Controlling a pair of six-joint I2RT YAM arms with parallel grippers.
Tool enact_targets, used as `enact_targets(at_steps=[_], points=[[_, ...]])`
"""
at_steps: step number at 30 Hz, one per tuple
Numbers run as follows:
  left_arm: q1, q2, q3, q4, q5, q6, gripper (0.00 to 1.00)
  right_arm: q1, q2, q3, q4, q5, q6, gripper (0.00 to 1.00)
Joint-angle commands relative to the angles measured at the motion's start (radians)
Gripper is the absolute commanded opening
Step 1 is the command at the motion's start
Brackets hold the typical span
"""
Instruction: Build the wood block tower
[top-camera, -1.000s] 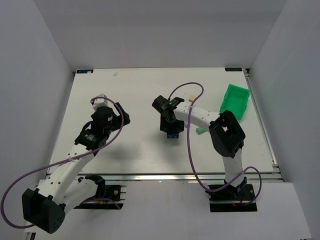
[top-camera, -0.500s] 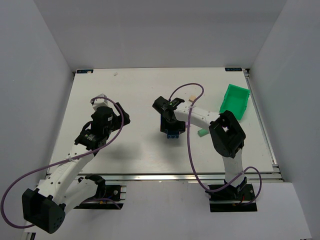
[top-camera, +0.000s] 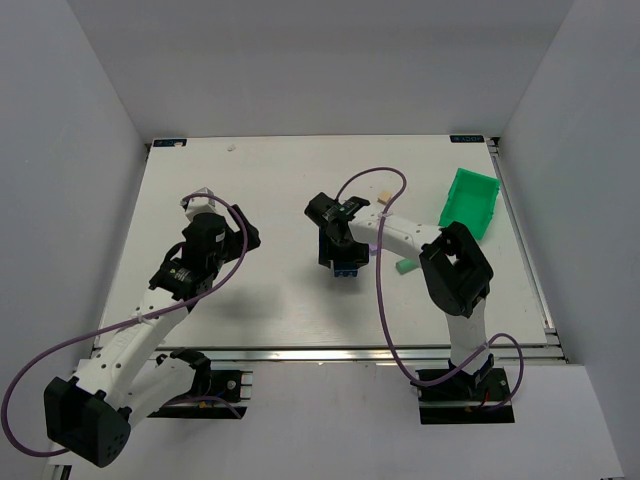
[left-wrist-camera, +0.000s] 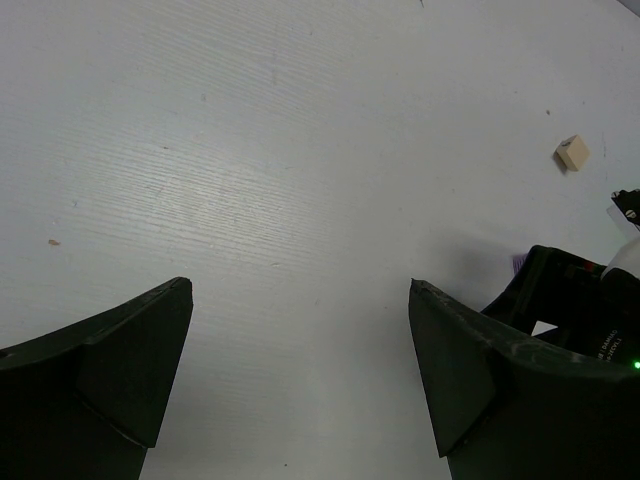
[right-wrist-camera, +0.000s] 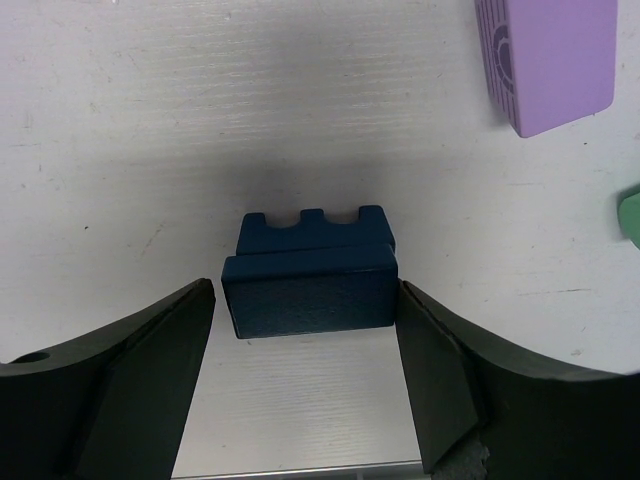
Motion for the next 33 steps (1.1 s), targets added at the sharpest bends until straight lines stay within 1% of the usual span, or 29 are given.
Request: enact_targets(at_steps=[1, 14, 27, 33], points=[[-0.002, 0.002, -0.007, 0.011, -0.005, 0.01, 0.98, 0.003, -0.054, -0.01, 0.008, 0.006, 0.002, 0.77], [-0.002, 0.002, -0.003, 0.011, -0.005, 0.01, 0.98, 0.001, -0.061, -0.01, -0.043, 0.066, 0.027, 0.77], [-0.002, 0.001, -0.005, 0.014, -0.007, 0.01, 0.98, 0.003, -0.075, -0.028, -0.029, 0.051, 0.019, 0.77], [-0.002, 0.004, -0.007, 0.019, -0.004, 0.01, 0.98, 0.004, -0.103, -0.031, 0.015, 0.029, -0.013, 0.78]])
